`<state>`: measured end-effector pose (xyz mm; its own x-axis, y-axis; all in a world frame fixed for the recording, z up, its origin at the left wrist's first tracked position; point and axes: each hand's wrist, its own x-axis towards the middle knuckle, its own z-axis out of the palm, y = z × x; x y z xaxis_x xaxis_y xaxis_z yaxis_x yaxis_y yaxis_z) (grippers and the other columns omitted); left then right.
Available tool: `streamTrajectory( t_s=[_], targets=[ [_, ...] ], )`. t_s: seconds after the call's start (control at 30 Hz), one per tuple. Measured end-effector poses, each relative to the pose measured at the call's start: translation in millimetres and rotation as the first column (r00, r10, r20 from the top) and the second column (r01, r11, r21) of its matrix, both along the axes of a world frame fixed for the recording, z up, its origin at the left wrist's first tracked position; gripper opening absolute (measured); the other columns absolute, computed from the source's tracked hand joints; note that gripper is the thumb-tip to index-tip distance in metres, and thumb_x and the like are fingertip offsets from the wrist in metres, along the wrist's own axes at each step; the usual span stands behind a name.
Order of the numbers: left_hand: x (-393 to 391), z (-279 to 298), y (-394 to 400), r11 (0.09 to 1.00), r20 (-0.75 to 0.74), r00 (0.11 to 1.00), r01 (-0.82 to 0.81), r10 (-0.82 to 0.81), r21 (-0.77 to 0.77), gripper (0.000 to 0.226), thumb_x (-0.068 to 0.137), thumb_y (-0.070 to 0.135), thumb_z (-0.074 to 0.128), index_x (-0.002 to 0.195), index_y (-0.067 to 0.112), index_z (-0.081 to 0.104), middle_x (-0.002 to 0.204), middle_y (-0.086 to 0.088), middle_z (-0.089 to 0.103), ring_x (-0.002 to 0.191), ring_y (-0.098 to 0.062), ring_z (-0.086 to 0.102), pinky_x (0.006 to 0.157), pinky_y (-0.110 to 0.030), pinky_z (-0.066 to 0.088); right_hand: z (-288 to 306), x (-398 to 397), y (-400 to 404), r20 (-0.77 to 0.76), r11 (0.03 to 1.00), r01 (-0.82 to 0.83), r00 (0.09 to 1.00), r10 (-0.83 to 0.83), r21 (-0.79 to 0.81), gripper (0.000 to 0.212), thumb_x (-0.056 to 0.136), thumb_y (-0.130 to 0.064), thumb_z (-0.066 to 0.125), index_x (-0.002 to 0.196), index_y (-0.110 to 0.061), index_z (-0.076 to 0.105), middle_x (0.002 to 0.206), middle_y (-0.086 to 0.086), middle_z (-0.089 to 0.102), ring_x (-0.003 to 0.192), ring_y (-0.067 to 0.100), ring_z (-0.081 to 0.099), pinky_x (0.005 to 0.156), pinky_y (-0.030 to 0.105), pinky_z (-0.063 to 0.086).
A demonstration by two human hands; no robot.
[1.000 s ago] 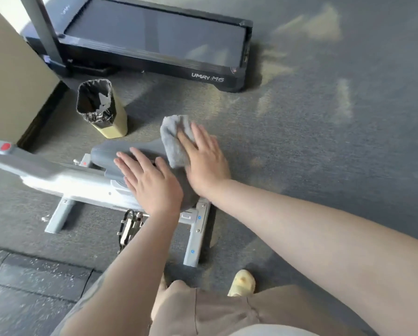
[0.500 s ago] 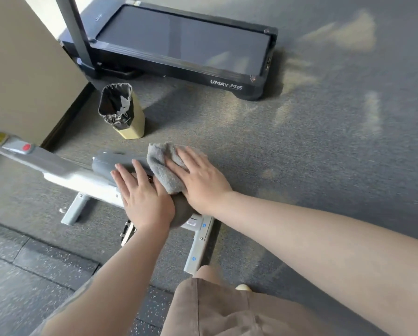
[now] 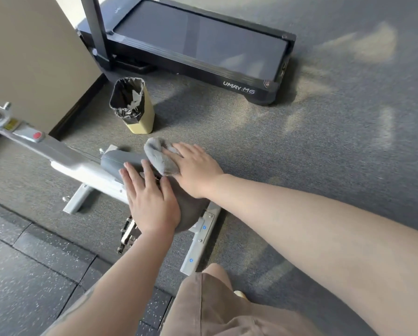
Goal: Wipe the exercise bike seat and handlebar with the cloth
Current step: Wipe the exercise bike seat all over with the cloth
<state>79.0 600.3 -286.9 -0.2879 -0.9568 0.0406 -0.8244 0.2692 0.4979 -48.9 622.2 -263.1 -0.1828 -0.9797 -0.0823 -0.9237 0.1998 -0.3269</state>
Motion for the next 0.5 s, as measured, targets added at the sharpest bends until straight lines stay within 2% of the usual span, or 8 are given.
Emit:
streamTrajectory(
  t_s=[0.1, 0.23, 0.3, 0.5],
  targets=[
    [1, 0, 0, 1.0, -0.009, 1.0, -0.003, 0.003, -0.004, 0.056, 0.095, 0.039, 0.029, 0.148, 0.024, 0.019, 0.16, -0.005, 0.004, 0.147, -0.018, -0.004, 0.117, -0.047, 0.017, 1, 8, -17, -0.004, 0.996, 0.09, 0.996, -0.09, -0.013, 0.058, 0.095, -0.039, 0.041, 0.149, -0.027, 0.021, 0.153, 0.005, 0.027, 0.142, 0.024, 0.02, 0.117, 0.039, 0.014],
    [3, 0, 1, 1.0, -0.042, 0.999, 0.014, -0.014, 0.0, 0.054, 0.095, 0.032, 0.029, 0.148, 0.023, 0.021, 0.16, -0.006, 0.004, 0.147, -0.019, -0.004, 0.118, -0.044, 0.014, -7, -3, 19, 0.019, 0.984, -0.147, 0.989, 0.15, -0.102, 0.067, 0.089, -0.025, 0.05, 0.149, -0.028, 0.02, 0.158, 0.004, 0.016, 0.145, 0.021, 0.009, 0.118, 0.037, 0.002],
    [3, 2, 2, 1.0, -0.052, 0.999, 0.016, -0.016, -0.009, 0.053, 0.095, 0.031, 0.027, 0.147, 0.022, 0.023, 0.16, -0.008, 0.004, 0.147, -0.021, -0.004, 0.118, -0.042, 0.013, -10, -13, 23, 0.024, 0.971, -0.216, 0.975, 0.219, -0.101, 0.069, 0.088, -0.022, 0.051, 0.149, -0.029, 0.02, 0.158, 0.001, 0.014, 0.145, 0.018, 0.006, 0.118, 0.034, -0.002],
    [0, 5, 3, 1.0, -0.058, 0.998, 0.004, -0.003, 0.012, 0.061, 0.092, 0.043, 0.022, 0.149, 0.019, 0.02, 0.159, -0.011, 0.003, 0.147, -0.02, -0.005, 0.12, -0.038, 0.007, -3, -14, -28, 0.093, 0.997, -0.081, 0.993, 0.079, 0.019, 0.057, 0.096, -0.042, 0.041, 0.148, -0.027, 0.023, 0.154, 0.003, 0.026, 0.142, 0.021, 0.021, 0.117, 0.038, 0.016]
  ],
)
